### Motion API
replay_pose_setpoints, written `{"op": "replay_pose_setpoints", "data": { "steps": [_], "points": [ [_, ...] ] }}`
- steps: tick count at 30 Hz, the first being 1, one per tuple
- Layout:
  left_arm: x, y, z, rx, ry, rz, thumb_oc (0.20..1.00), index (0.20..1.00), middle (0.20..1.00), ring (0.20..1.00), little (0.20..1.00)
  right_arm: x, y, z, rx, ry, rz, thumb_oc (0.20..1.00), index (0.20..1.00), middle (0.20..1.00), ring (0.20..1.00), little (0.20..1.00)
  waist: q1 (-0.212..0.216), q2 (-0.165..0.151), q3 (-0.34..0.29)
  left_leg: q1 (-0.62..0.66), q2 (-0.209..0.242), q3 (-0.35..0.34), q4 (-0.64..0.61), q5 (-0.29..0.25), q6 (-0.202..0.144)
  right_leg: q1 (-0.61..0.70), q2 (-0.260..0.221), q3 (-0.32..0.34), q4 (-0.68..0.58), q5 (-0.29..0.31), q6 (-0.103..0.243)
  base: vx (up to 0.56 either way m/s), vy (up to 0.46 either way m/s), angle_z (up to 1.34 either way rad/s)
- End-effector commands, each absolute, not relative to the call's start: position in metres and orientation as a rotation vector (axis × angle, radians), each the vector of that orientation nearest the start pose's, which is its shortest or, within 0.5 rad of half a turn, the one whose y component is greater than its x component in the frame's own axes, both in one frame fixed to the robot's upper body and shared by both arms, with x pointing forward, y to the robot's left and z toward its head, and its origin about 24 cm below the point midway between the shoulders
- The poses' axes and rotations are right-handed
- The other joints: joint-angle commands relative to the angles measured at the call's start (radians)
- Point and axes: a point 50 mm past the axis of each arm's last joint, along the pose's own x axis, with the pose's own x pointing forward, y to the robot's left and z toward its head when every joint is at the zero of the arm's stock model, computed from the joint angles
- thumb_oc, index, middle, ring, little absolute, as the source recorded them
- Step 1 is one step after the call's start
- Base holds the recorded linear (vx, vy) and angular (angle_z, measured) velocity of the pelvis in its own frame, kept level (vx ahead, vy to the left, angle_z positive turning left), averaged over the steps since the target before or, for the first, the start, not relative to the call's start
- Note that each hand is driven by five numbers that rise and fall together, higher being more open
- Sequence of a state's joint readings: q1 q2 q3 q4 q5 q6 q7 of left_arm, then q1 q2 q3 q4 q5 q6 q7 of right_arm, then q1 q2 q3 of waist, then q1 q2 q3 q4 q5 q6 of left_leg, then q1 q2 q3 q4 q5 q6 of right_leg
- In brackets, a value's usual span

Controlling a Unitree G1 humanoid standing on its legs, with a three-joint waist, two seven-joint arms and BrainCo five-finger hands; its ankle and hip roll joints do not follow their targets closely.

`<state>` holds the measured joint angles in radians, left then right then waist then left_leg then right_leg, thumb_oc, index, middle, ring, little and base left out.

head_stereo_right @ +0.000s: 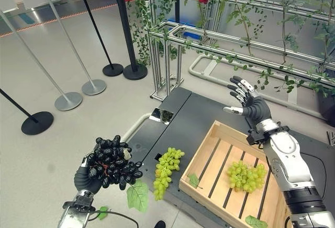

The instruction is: Pick up the fruits from the basket on one side to the basket on the other side

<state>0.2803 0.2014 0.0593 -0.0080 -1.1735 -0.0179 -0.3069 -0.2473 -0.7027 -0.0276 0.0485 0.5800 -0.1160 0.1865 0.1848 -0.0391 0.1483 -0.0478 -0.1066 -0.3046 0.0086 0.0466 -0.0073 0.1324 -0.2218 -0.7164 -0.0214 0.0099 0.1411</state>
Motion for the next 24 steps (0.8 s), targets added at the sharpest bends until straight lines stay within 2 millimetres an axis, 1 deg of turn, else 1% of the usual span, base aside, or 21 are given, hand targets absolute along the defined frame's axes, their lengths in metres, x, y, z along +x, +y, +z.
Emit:
{"op": "replay_pose_setpoints", "data": {
  "steps": [1,2,3,4,5,7,8,9,10,11,12,13,14,15,16,17,18,20,22,23,24],
  "points": [
    [0.213,0.213,0.039,-0.971,-0.157,-0.117,0.2,0.2,0.2,0.2,0.2,0.288,-0.252,0.19,-0.149,-0.497,0.178,1.0,1.0,1.0,1.0,1.0,0.012,-0.023,-0.017,-0.078,0.027,0.021,0.002,0.011,-0.053,-0.001,-0.066,-0.037,0.052,0.068,0.063,-0.09,0.097,0.31],
    [0.215,0.215,0.039,-0.993,-0.172,-0.1,0.2,0.2,0.2,0.2,0.2,0.28,-0.26,0.188,-0.168,-0.496,0.137,1.0,1.0,1.0,1.0,1.0,-0.032,-0.016,-0.008,-0.109,0.079,0.161,-0.019,0.032,-0.054,0.002,-0.087,-0.079,0.063,0.064,0.068,-0.01,0.092,0.54],
    [0.215,0.214,0.039,-0.994,-0.171,-0.1,0.2,0.2,0.2,0.2,0.2,0.279,-0.26,0.187,-0.169,-0.495,0.136,1.0,1.0,1.0,1.0,1.0,-0.03,-0.016,-0.009,-0.108,0.08,0.163,-0.021,0.033,-0.053,0.001,-0.088,-0.078,0.064,0.063,0.068,-0.01,0.139,1.03],
    [0.216,0.215,0.039,-1.004,-0.177,-0.091,0.2,0.2,0.2,0.2,0.2,0.276,-0.264,0.183,-0.177,-0.484,0.116,1.0,1.0,1.0,1.0,1.0,-0.044,-0.014,-0.005,-0.11,0.106,0.251,-0.026,0.039,-0.046,0.006,-0.098,-0.096,0.065,0.066,0.07,-0.03,0.092,1.19],
    [0.218,0.217,0.04,-1.017,-0.192,-0.068,0.2,0.2,0.2,0.2,0.2,0.271,-0.268,0.175,-0.164,-0.46,0.084,1.0,1.0,1.0,1.0,1.0,-0.061,-0.015,0.005,-0.116,0.144,0.369,-0.033,0.054,-0.042,0.015,-0.102,-0.123,0.055,0.07,0.074,-0.03,0.092,1.07],
    [0.218,0.217,0.04,-1.016,-0.192,-0.068,0.2,0.2,0.2,0.2,0.2,0.27,-0.268,0.175,-0.164,-0.46,0.083,1.0,1.0,1.0,1.0,1.0,-0.059,-0.016,0.005,-0.115,0.145,0.371,-0.034,0.055,-0.042,0.015,-0.102,-0.122,0.053,0.071,0.074,-0.02,0.066,0.46],
    [0.218,0.222,0.042,-1.02,-0.21,-0.035,0.2,0.2,0.2,0.2,0.2,0.268,-0.263,0.161,-0.1,-0.438,0.061,1.0,1.0,1.0,1.0,1.0,-0.056,-0.027,0.004,-0.112,0.149,0.416,-0.031,0.033,-0.033,0.001,-0.11,-0.126,0.039,0.096,0.085,0.0,0.093,0.19],
    [0.218,0.223,0.042,-1.018,-0.21,-0.034,0.2,0.2,0.2,0.2,0.2,0.268,-0.262,0.16,-0.098,-0.438,0.061,1.0,1.0,1.0,1.0,1.0,-0.054,-0.03,0.003,-0.112,0.149,0.42,-0.03,0.031,-0.032,-0.001,-0.111,-0.122,0.038,0.098,0.087,0.01,0.173,0.12],
    [0.217,0.227,0.044,-1.011,-0.218,-0.017,0.2,0.2,0.2,0.2,0.2,0.267,-0.256,0.152,-0.054,-0.428,0.072,1.0,1.0,1.0,1.0,1.0,-0.049,-0.045,0.004,-0.111,0.145,0.455,-0.019,0.02,-0.023,-0.018,-0.118,-0.108,0.033,0.12,0.092,0.02,0.089,-0.23],
    [0.217,0.228,0.044,-1.009,-0.217,-0.017,0.2,0.2,0.2,0.2,0.2,0.267,-0.256,0.152,-0.052,-0.428,0.072,1.0,1.0,1.0,1.0,1.0,-0.047,-0.048,0.003,-0.112,0.145,0.457,-0.018,0.018,-0.022,-0.02,-0.119,-0.105,0.033,0.121,0.093,0.05,0.207,-0.39],
    [0.214,0.233,0.044,-1.007,-0.226,0.009,0.2,0.2,0.2,0.2,0.2,0.265,-0.25,0.138,0.014,-0.398,0.068,1.0,1.0,1.0,1.0,1.0,-0.04,-0.06,0.001,-0.106,0.138,0.475,-0.013,-0.002,-0.013,-0.035,-0.129,-0.093,0.028,0.14,0.099,0.04,0.131,-0.34],
    [0.213,0.233,0.044,-1.004,-0.225,0.01,0.2,0.2,0.2,0.2,0.2,0.265,-0.249,0.137,0.016,-0.397,0.069,1.0,1.0,1.0,1.0,1.0,-0.038,-0.063,0.0,-0.106,0.137,0.478,-0.011,-0.004,-0.012,-0.036,-0.13,-0.091,0.027,0.141,0.099,0.08,0.236,-0.27],
    [0.209,0.242,0.042,-0.991,-0.235,0.046,0.2,0.2,0.2,0.2,0.2,0.264,-0.241,0.124,0.084,-0.37,0.074,1.0,1.0,1.0,1.0,1.0,-0.033,-0.078,0.001,-0.103,0.132,0.495,0.004,-0.021,-0.008,-0.051,-0.131,-0.066,0.021,0.161,0.102,0.04,0.116,-0.14],
    [0.209,0.242,0.042,-0.988,-0.235,0.047,0.2,0.2,0.2,0.2,0.2,0.264,-0.24,0.123,0.087,-0.369,0.075,1.0,1.0,1.0,1.0,1.0,-0.032,-0.082,0.0,-0.104,0.133,0.498,0.006,-0.023,-0.008,-0.052,-0.131,-0.063,0.019,0.163,0.102,0.06,0.183,-0.26],
    [0.205,0.252,0.043,-0.979,-0.256,0.084,0.2,0.2,0.2,0.2,0.2,0.263,-0.233,0.115,0.15,-0.358,0.082,1.0,1.0,1.0,1.0,1.0,-0.022,-0.099,0.001,-0.104,0.134,0.511,0.018,-0.038,-0.007,-0.065,-0.124,-0.037,0.005,0.169,0.102,0.02,0.074,-0.21],
    [0.205,0.252,0.043,-0.978,-0.256,0.084,0.2,0.2,0.2,0.2,0.2,0.263,-0.233,0.115,0.151,-0.358,0.082,1.0,1.0,1.0,1.0,1.0,-0.021,-0.1,0.0,-0.104,0.135,0.512,0.018,-0.039,-0.007,-0.066,-0.124,-0.035,0.005,0.169,0.102,0.04,0.186,-0.21],
    [0.2,0.26,0.044,-0.969,-0.282,0.124,0.2,0.2,0.2,0.2,0.2,0.261,-0.225,0.105,0.201,-0.334,0.091,1.0,1.0,1.0,1.0,1.0,-0.011,-0.113,0.005,-0.106,0.127,0.52,0.036,-0.053,-0.007,-0.083,-0.118,-0.01,-0.007,0.201,0.109,0.03,0.168,-0.11],
    [0.196,0.27,0.047,-0.939,-0.307,0.154,0.2,0.2,0.2,0.2,0.2,0.262,-0.221,0.099,0.212,-0.314,0.097,1.0,1.0,1.0,1.0,1.0,-0.001,-0.12,0.005,-0.107,0.116,0.528,0.047,-0.069,-0.003,-0.103,-0.114,0.022,-0.025,0.234,0.115,0.04,0.234,-0.25],
    [0.194,0.274,0.048,-0.928,-0.324,0.168,0.2,0.2,0.2,0.2,0.2,0.262,-0.216,0.093,0.223,-0.294,0.104,1.0,1.0,1.0,1.0,1.0,0.011,-0.117,0.006,-0.107,0.105,0.53,0.058,-0.082,0.001,-0.125,-0.113,0.047,-0.036,0.254,0.12,0.05,0.202,-0.21],
    [0.194,0.274,0.048,-0.927,-0.325,0.169,0.2,0.2,0.2,0.2,0.2,0.263,-0.216,0.093,0.224,-0.295,0.105,1.0,1.0,1.0,1.0,1.0,0.012,-0.118,0.006,-0.108,0.106,0.532,0.059,-0.083,0.001,-0.127,-0.113,0.049,-0.037,0.255,0.12,0.03,0.155,-0.02],
    [0.195,0.276,0.049,-0.925,-0.333,0.174,0.2,0.2,0.2,0.2,0.2,0.264,-0.213,0.091,0.233,-0.289,0.106,1.0,1.0,1.0,1.0,1.0,0.016,-0.112,0.007,-0.107,0.099,0.53,0.065,-0.088,0.001,-0.137,-0.114,0.057,-0.044,0.274,0.121,0.02,0.172,0.06]
  ]
}}
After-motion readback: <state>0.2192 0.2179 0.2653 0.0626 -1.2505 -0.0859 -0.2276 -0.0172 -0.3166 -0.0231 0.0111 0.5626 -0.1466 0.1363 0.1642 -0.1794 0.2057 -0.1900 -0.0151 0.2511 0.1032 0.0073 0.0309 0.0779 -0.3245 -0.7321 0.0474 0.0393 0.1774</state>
